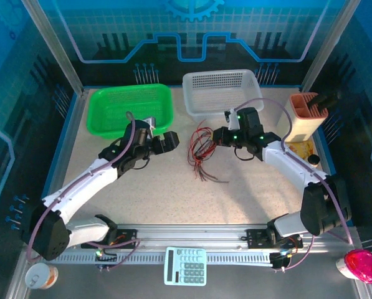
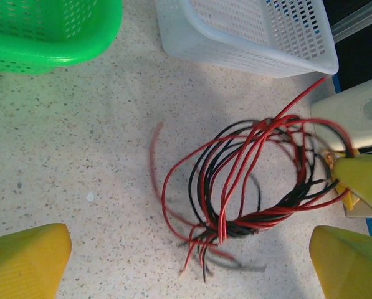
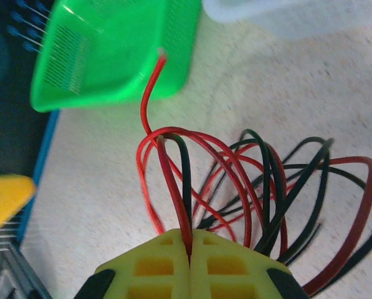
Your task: Untangle the cables
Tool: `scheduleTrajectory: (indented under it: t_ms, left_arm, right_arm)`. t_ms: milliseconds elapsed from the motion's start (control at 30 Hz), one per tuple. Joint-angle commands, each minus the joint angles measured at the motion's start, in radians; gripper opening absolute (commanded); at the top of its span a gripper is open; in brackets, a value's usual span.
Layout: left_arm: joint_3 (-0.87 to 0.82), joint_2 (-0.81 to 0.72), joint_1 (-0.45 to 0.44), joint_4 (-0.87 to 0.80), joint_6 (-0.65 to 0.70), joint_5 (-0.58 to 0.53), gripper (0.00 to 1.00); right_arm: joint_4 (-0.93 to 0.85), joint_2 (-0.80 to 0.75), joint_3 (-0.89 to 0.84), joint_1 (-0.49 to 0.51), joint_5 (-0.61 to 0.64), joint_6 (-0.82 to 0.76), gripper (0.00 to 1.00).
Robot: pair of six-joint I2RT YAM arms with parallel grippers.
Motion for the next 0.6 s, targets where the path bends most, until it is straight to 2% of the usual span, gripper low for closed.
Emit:
scheduleTrajectory:
  t_ms: [0,133,267,300,333,367,400,500,567]
  left_arm:
    - [-0.003,0.039,-0.008,0.057,-0.014,0.024,0.99]
    - [-0.014,0.068,-0.007,0.102,-0.011,0.026,0.99]
    - [-0.021,0.095,-0.008,0.134,-0.002,0.029,0.99]
    - [-0.024,0.102,-0.008,0.147,-0.002,0.030,0.99]
    - [-0.026,0.108,-0.008,0.156,-0.002,0.028,0.99]
    - [-0.027,0.115,-0.008,0.163,-0.007,0.025,0.99]
    - [-0.026,0.122,-0.008,0.167,-0.008,0.028,0.99]
    - [-0.001,0.135,-0.008,0.132,0.006,0.035,0.99]
    - [0.024,0.138,-0.008,0.081,0.026,0.022,0.99]
  right_arm:
    - [0.113,0.023,-0.019,-0.017,-0.058,0.043,0.00]
    - [0.166,0.062,-0.094,-0.018,-0.086,0.074,0.00]
    - [0.464,0.069,-0.269,-0.003,-0.228,0.159,0.02]
    - [0.392,0.090,-0.254,0.015,-0.219,0.132,0.10]
    - [0.297,0.110,-0.220,0.038,-0.179,0.087,0.23]
    - [0.198,0.126,-0.183,0.064,-0.110,0.040,0.41]
    - [0.149,0.129,-0.167,0.084,-0.059,0.012,0.51]
    - [0.102,0.074,-0.176,0.094,0.004,-0.003,0.57]
    - [0.030,0.018,-0.171,0.094,0.066,-0.028,0.58]
